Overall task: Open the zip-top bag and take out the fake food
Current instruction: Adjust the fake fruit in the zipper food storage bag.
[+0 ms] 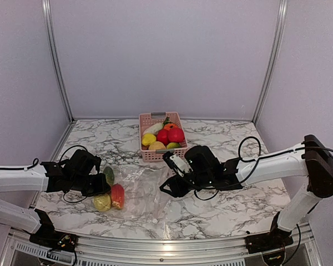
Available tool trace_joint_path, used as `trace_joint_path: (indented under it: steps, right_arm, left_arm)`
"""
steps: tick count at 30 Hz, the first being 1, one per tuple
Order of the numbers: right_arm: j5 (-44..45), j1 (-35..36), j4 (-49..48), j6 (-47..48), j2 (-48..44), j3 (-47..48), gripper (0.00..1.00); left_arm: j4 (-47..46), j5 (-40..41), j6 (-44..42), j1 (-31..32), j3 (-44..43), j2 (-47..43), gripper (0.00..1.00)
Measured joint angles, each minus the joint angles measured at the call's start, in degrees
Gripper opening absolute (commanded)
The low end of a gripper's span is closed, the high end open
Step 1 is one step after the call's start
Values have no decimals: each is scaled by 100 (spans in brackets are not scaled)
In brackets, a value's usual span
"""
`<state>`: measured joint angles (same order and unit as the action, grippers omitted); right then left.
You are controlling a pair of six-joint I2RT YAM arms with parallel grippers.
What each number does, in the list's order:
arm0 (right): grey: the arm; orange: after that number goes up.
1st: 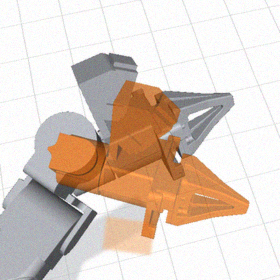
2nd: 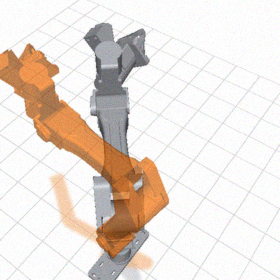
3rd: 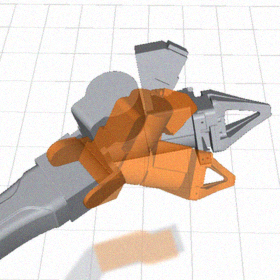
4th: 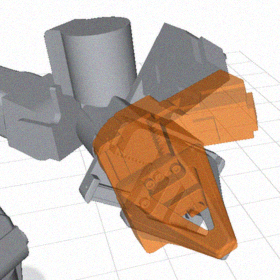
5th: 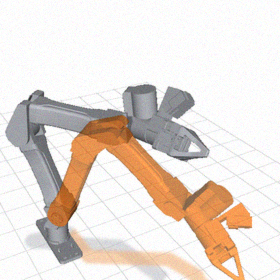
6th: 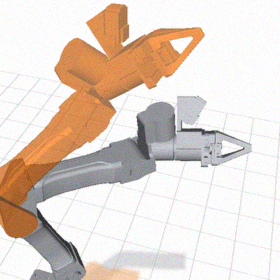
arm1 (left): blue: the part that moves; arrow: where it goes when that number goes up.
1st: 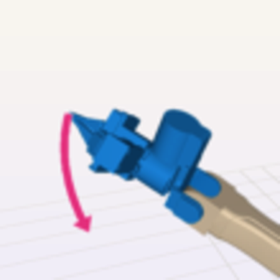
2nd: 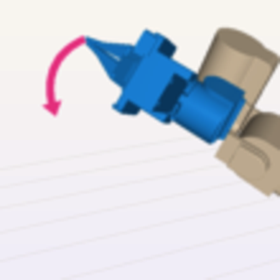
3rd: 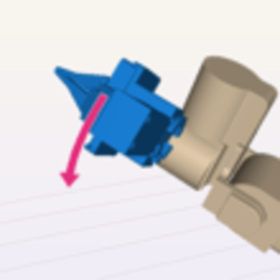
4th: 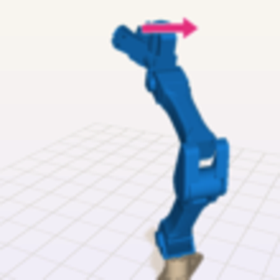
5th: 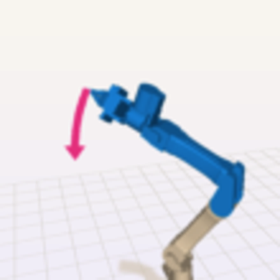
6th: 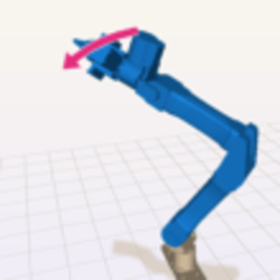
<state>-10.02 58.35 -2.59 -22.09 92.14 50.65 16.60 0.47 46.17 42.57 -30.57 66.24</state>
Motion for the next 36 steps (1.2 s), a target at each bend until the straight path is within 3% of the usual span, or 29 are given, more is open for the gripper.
trace_joint_path:
  steps: [17, 25, 36]
  right_arm:
    - [234, 0, -39, -48, -592, -280, 38]
    - [310, 0, -55, -149, -601, -466, 28]
    - [103, 0, -374, -201, -289, -479, 26]
  left_arm:
    - [-94, 114, -13, 0, 2, 203, 6]
    - [-92, 181, -44, 0, 2, 232, 6]
    - [219, 258, -295, 0, -271, 494, 5]
